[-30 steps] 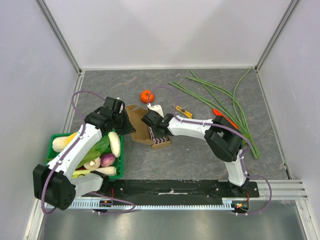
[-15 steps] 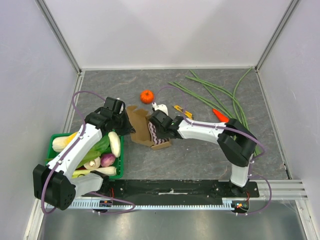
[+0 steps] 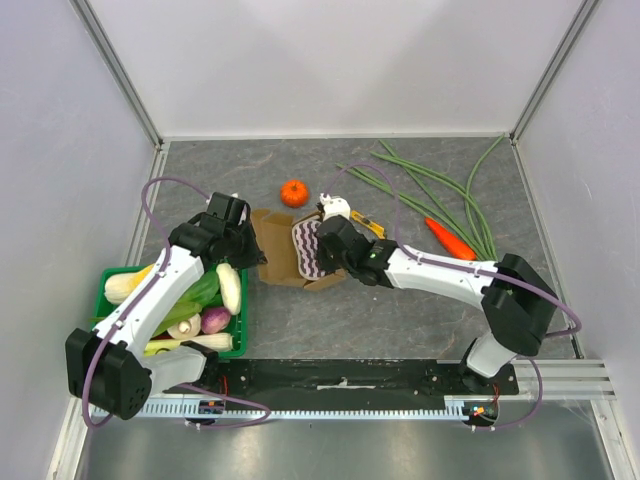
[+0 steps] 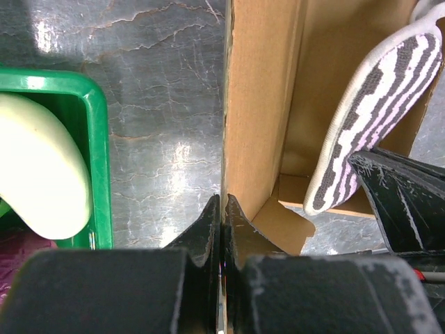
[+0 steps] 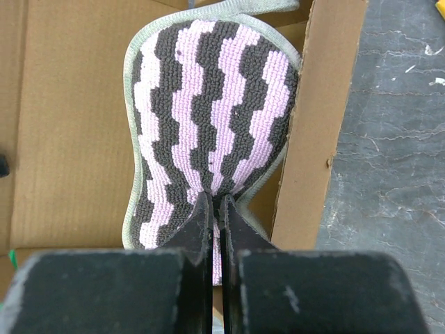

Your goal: Unpack the express box

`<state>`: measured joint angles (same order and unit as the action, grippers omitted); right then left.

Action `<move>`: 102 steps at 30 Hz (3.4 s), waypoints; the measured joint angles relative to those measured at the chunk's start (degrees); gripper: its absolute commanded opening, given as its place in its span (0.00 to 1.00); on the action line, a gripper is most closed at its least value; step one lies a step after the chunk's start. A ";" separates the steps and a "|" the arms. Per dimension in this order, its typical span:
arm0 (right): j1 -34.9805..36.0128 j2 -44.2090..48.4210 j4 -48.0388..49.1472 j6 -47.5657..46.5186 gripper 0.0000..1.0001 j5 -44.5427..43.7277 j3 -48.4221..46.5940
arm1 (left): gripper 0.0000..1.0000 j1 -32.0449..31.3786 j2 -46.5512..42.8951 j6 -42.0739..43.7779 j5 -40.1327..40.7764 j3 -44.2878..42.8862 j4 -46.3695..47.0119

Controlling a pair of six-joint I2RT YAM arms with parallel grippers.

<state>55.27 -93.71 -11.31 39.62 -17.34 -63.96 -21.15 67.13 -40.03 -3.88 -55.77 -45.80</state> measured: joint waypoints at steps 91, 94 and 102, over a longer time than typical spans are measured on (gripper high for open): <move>-13.16 49.68 -49.35 -2.45 0.98 -28.48 -19.34 | 0.82 0.02 -29.46 8.98 -2.89 -20.85 -12.20; -13.25 54.40 -52.83 -3.50 0.98 -31.89 -23.08 | 0.82 0.00 -32.98 8.04 -2.25 -21.79 -13.53; -13.22 56.28 -56.39 -5.75 0.98 -31.12 -25.27 | 0.82 0.00 -34.80 7.63 -2.29 -24.59 -15.63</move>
<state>42.04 -37.43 -67.70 33.87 -48.47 -89.23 -21.15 32.34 -32.40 -6.17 -80.36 -61.43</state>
